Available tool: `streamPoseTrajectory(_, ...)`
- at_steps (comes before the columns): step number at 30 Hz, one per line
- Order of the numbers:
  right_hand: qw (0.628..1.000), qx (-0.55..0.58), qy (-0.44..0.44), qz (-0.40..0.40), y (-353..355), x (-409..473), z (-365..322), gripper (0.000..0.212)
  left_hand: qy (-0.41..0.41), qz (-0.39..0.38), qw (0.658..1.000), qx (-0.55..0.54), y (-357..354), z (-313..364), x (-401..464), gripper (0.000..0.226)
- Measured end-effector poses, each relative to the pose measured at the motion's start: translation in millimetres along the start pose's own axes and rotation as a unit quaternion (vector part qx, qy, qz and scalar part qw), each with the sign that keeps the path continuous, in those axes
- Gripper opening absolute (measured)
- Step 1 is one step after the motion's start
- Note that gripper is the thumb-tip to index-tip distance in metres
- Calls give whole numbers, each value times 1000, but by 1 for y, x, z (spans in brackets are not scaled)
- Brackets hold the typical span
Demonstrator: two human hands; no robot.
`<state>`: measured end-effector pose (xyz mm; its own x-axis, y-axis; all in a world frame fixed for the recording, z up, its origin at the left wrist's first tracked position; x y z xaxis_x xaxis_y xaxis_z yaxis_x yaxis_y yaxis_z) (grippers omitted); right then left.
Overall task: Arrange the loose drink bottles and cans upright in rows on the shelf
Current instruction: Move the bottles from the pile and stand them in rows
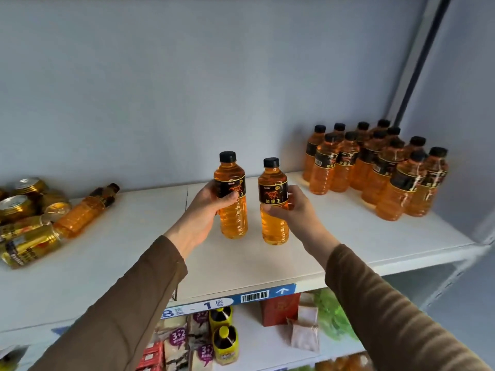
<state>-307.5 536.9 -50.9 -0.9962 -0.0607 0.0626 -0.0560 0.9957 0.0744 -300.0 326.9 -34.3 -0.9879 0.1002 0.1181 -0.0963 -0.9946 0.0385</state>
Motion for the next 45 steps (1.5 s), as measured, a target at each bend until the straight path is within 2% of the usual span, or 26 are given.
streamPoseTrajectory(6,999,6,-1,33,69,21,6,49,-4,-34,999,3,-69,-2,41,57)
streamPoseTrajectory(9,999,6,0,36,106,33,10,55,-4,-48,999,7,-111,-5,61,60)
streamPoseTrajectory(13,999,12,4,32,158,51,15,49,4,-47,999,10,-168,-14,84,58)
streamPoseTrajectory(19,998,55,9,9,206,80,26,54,22,-42,999,20,-227,-22,116,57)
streamPoseTrajectory(33,993,101,-2,55,224,102,31,68,60,2,998,16,-254,-39,144,62)
streamPoseTrajectory(38,994,88,-5,59,226,104,32,71,69,3,998,10,-260,-41,150,73)
streamPoseTrajectory(45,995,90,-17,39,225,107,37,74,64,12,998,4,-258,-43,152,73)
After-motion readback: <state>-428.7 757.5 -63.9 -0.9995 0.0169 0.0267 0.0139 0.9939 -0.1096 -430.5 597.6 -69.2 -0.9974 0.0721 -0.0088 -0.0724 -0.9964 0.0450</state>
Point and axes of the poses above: each hand's wrist, its own x-axis towards the middle knuckle, its own y-axis out of the back of the hand, z = x × y, the point moved 9 cm from there along x, towards the middle knuckle, and after that the axes turned 6 degrees about x, right-handed, at the moved point
